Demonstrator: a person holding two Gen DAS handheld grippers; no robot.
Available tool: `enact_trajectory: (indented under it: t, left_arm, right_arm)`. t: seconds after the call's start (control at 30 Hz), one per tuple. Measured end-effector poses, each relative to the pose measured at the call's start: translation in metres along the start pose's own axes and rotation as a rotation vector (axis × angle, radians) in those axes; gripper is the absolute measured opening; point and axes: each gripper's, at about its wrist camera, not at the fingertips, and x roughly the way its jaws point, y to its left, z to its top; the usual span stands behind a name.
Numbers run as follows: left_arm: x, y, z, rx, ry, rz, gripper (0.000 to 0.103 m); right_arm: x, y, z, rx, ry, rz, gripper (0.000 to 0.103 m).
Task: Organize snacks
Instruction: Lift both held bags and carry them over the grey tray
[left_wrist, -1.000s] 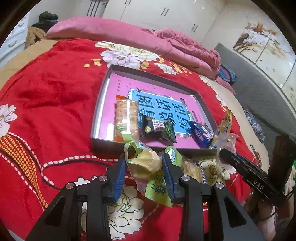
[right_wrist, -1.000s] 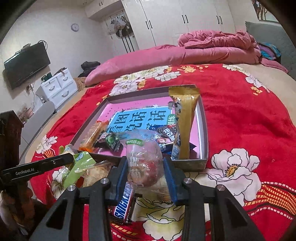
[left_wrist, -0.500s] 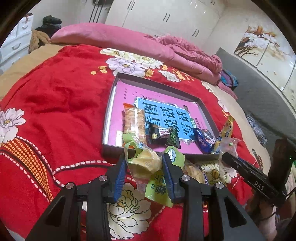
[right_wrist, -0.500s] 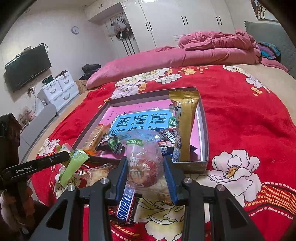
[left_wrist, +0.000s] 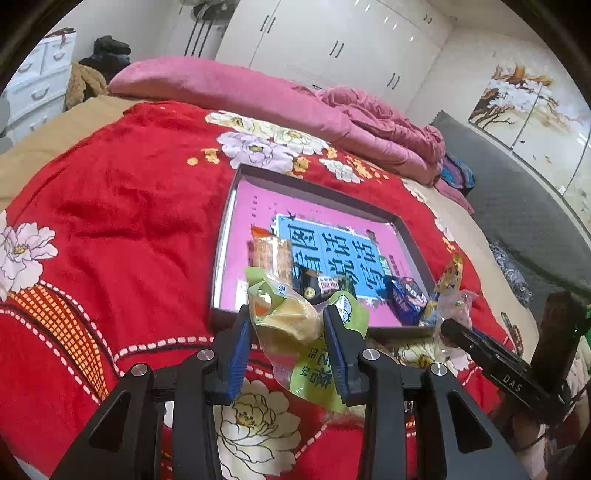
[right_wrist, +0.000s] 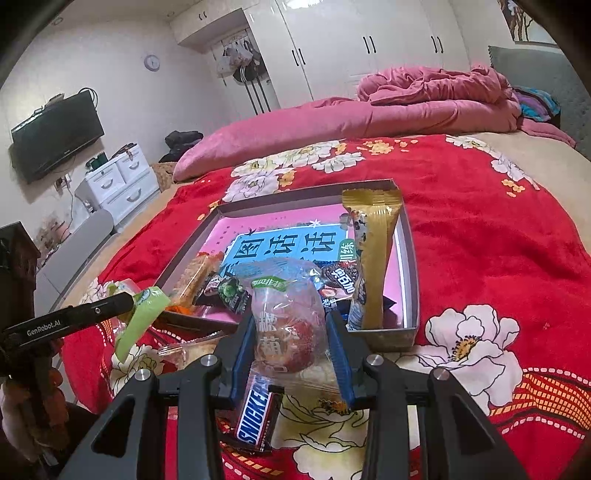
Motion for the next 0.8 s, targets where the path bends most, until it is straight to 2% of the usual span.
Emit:
enact_trajectory:
  t: [0.33,0.8]
  left_arm:
    - [0.008,0.005,0.009,-0.041,-0.026,0.008,0.039]
    - [0.023,-0.007,0.016,0.021,-0.021,0.027,0.039]
  right_arm:
    - [0.002,-0.003,0.005,0.060,-0.019,0.011,0.039]
    - [0.010,-0.002,0.013,0.069,-0.036,-0.004,0.039]
